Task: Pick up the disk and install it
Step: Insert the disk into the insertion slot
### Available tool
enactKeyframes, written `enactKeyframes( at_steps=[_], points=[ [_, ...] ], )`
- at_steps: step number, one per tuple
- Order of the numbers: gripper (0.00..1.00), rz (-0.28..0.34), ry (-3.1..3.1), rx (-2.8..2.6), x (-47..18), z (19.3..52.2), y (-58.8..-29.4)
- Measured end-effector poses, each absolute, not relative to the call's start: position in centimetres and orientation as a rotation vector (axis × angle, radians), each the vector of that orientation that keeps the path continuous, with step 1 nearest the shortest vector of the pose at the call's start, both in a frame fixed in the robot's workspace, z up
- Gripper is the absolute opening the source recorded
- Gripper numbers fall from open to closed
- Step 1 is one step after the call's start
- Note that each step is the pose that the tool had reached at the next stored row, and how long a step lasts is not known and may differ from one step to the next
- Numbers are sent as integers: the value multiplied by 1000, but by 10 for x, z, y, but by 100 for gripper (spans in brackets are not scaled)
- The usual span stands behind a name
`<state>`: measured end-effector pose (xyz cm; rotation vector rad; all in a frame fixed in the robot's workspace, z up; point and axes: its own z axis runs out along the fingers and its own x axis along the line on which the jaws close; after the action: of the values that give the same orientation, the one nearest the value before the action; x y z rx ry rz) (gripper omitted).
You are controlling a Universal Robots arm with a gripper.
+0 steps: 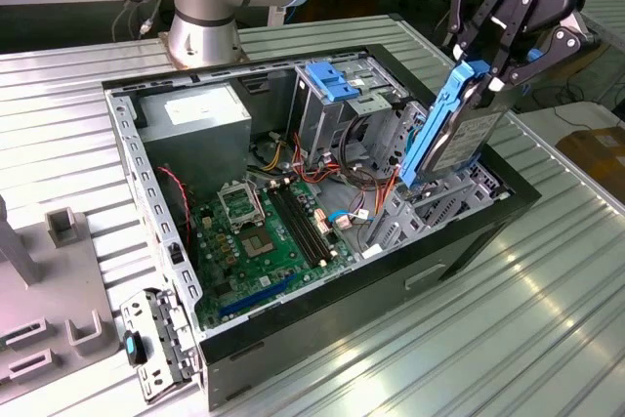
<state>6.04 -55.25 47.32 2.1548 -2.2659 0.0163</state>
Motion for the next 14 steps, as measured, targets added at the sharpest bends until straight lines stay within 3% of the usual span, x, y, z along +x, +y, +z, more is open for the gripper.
enactKeyframes(
  at_steps=[14],
  points=[
    [37,17,-2266,2155,61,459,-558]
  ],
)
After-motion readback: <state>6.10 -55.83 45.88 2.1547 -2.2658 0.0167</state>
